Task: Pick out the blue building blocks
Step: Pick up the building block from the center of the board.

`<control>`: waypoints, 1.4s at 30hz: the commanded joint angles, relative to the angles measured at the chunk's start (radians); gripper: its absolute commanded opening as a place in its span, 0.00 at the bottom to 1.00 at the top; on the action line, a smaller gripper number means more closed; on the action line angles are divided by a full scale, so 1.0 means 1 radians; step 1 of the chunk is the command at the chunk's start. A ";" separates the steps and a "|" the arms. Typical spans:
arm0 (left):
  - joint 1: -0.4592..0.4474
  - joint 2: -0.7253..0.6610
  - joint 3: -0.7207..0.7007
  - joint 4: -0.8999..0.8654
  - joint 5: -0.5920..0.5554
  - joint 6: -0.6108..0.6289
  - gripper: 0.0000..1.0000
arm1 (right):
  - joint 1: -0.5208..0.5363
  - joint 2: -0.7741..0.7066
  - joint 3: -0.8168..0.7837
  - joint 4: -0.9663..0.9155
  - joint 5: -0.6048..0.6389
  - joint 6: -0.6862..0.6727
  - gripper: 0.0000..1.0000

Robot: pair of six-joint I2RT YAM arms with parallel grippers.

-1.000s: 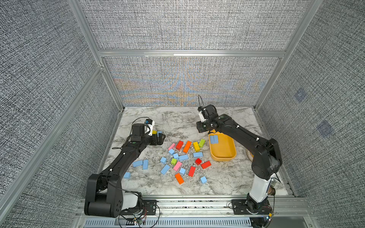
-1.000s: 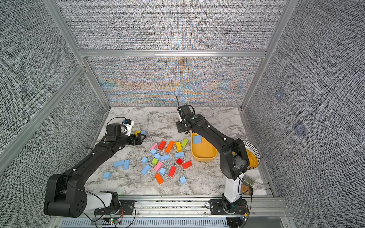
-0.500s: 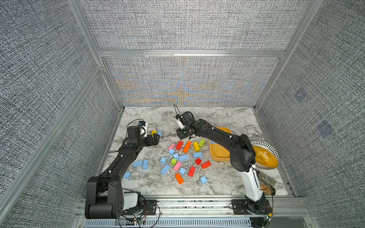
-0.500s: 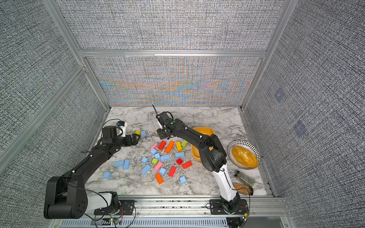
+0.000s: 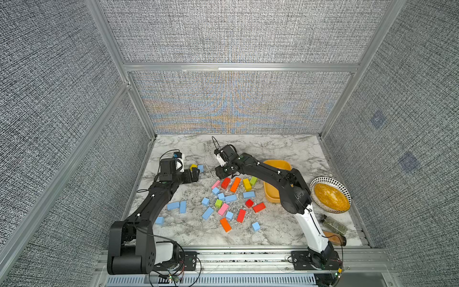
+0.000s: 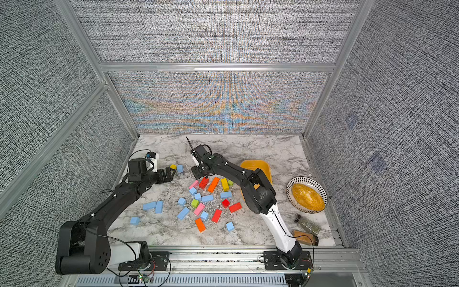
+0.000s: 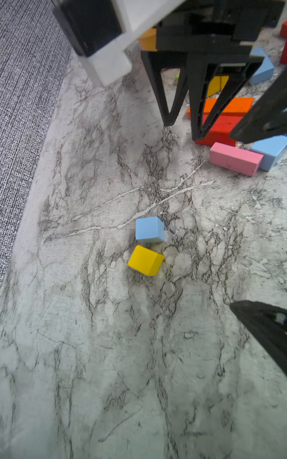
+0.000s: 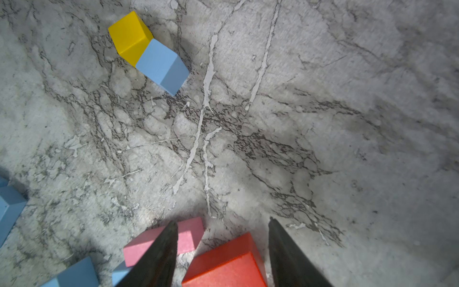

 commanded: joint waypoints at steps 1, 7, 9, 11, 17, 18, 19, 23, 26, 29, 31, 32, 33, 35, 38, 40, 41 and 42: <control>0.012 -0.010 0.009 0.005 -0.029 -0.011 1.00 | 0.006 0.012 0.009 -0.023 -0.002 0.000 0.61; 0.019 -0.022 0.007 0.006 -0.010 -0.010 1.00 | 0.007 0.059 0.035 -0.049 0.006 0.000 0.62; 0.018 -0.019 0.007 0.006 -0.005 -0.010 1.00 | 0.005 0.078 0.053 -0.068 0.032 0.002 0.62; 0.020 -0.017 0.008 0.008 0.002 -0.005 1.00 | 0.004 0.089 0.072 -0.067 0.026 -0.018 0.64; 0.023 0.002 0.011 0.004 -0.017 -0.008 1.00 | 0.026 0.076 0.057 0.085 -0.021 -0.124 0.65; 0.024 0.003 0.014 0.003 -0.022 -0.008 1.00 | 0.030 0.079 0.054 0.126 -0.024 -0.141 0.65; 0.027 0.005 0.017 -0.003 -0.026 -0.007 1.00 | 0.032 0.082 0.053 0.161 -0.028 -0.149 0.66; 0.045 -0.005 0.025 -0.015 -0.039 -0.007 1.00 | 0.033 0.139 0.112 0.230 -0.062 -0.163 0.67; 0.066 -0.018 0.025 -0.015 -0.043 -0.008 1.00 | 0.034 0.199 0.193 0.227 -0.065 -0.170 0.68; 0.090 -0.030 0.028 -0.021 -0.042 -0.011 1.00 | 0.033 0.257 0.266 0.230 -0.057 -0.171 0.69; 0.102 -0.038 0.028 -0.021 -0.035 -0.014 1.00 | 0.032 0.288 0.299 0.238 -0.054 -0.165 0.69; 0.108 -0.043 0.026 -0.021 -0.032 -0.014 1.00 | 0.032 0.302 0.313 0.245 -0.051 -0.158 0.70; 0.112 -0.046 0.025 -0.021 -0.030 -0.014 1.00 | 0.032 0.313 0.323 0.253 -0.051 -0.150 0.70; 0.118 -0.050 0.024 -0.020 -0.028 -0.010 1.00 | 0.033 0.340 0.347 0.272 -0.057 -0.127 0.70; 0.122 -0.057 0.023 -0.020 -0.028 -0.006 1.00 | 0.032 0.374 0.373 0.296 -0.079 -0.103 0.71; 0.126 -0.064 0.021 -0.018 -0.024 -0.007 1.00 | 0.032 0.390 0.383 0.309 -0.090 -0.095 0.71; 0.126 -0.066 0.020 -0.019 -0.022 -0.006 1.00 | 0.032 0.398 0.386 0.316 -0.093 -0.092 0.71; 0.127 -0.067 0.020 -0.017 -0.021 -0.005 1.00 | 0.032 0.404 0.385 0.324 -0.097 -0.088 0.71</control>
